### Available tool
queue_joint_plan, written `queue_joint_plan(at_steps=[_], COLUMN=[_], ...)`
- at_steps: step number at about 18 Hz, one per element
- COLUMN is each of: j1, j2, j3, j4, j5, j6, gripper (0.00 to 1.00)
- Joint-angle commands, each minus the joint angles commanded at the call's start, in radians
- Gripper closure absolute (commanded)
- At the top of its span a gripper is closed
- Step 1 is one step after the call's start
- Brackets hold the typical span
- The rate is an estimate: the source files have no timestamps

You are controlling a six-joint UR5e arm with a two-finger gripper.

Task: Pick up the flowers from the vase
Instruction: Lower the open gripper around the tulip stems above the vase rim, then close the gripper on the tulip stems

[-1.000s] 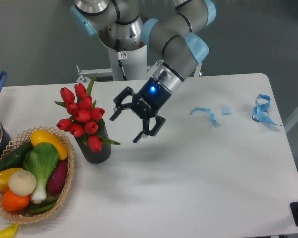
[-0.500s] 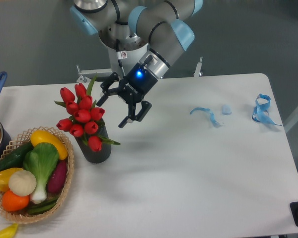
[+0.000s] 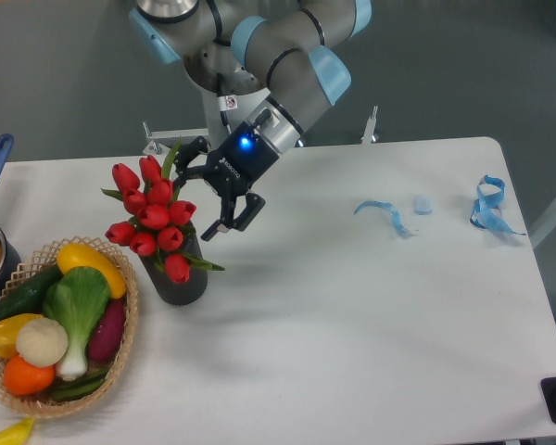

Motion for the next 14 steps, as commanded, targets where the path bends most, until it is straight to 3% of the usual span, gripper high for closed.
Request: queue_joint_plan(at_steps=[6, 11, 13, 14], j1=[-0.057, -0.058, -0.058, -0.057], j2=[-0.034, -0.04, -0.04, -0.039], j3=[0.031, 0.034, 0.035, 0.037], j4=[0.009, 0.008, 0.008, 0.009], j5=[-0.008, -0.008, -0.008, -0.008], j6=[0.0, -0.002, -0.002, -0.002], gripper=[0.01, 0.75, 0.94, 0.99])
